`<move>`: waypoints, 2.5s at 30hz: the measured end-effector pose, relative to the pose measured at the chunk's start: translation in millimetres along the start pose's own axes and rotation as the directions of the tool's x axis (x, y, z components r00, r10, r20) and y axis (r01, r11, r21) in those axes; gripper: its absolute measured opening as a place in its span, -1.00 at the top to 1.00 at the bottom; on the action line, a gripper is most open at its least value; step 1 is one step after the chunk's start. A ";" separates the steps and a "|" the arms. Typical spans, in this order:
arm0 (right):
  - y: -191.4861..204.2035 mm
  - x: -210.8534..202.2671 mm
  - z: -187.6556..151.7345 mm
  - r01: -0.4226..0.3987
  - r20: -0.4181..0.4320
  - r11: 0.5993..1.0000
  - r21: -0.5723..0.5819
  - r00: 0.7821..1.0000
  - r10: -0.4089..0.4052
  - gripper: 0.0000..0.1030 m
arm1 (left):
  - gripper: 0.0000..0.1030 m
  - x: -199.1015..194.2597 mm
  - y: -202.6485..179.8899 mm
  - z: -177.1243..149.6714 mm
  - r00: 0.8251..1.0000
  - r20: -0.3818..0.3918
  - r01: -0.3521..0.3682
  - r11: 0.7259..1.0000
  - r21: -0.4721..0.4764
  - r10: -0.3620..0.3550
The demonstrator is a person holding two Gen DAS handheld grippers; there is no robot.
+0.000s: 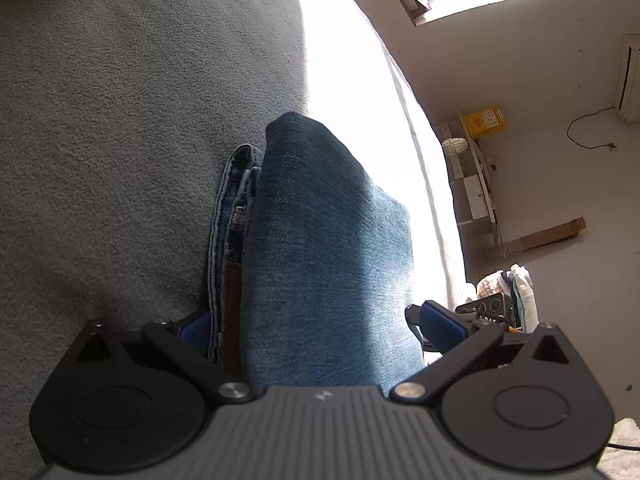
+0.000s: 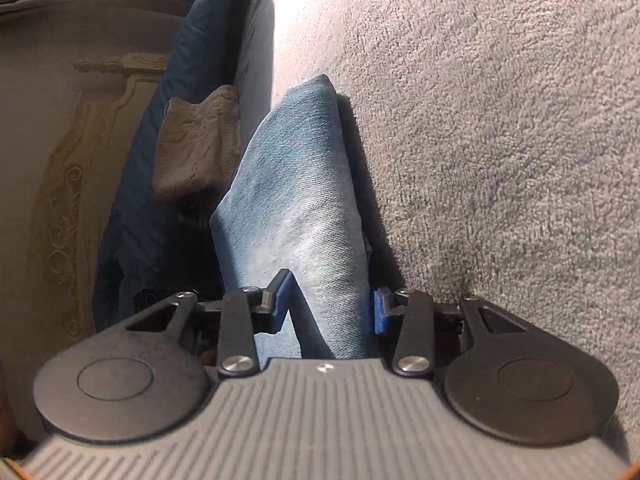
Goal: Fold clothes
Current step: 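Grasp the jeans bundle end with both grippers and lift it off the bed, then carry the jeans bundle with both grippers toward the folded clothes stack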
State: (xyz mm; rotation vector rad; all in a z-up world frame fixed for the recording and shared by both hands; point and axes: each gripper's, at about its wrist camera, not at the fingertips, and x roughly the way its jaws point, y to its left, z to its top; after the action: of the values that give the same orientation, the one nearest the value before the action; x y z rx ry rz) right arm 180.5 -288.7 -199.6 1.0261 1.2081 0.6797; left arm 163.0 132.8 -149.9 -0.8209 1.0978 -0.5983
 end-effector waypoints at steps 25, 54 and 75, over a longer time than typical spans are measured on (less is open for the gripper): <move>118.1 -16.6 -32.5 0.185 0.093 0.963 -0.197 0.981 -0.170 0.59 | -0.87 -3.5 -12.9 14.4 0.935 -0.129 0.321 0.944 -0.079 -0.329; 84.0 -175.3 -145.7 0.159 0.260 0.949 -0.271 0.962 -0.087 0.60 | -0.87 62.1 -203.1 -69.5 0.918 -0.362 0.265 0.929 0.259 -0.161; -5.9 -631.6 -318.8 0.694 0.516 0.720 -0.031 0.628 -0.583 0.60 | -0.70 368.8 -457.1 -377.3 0.670 -0.690 0.538 0.820 0.196 -0.275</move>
State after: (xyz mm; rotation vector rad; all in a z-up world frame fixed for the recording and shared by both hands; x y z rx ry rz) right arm -288.0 -754.7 53.1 0.4458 0.9307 -0.0276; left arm -71.3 -517.9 -54.8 -0.5128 1.3415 -1.5322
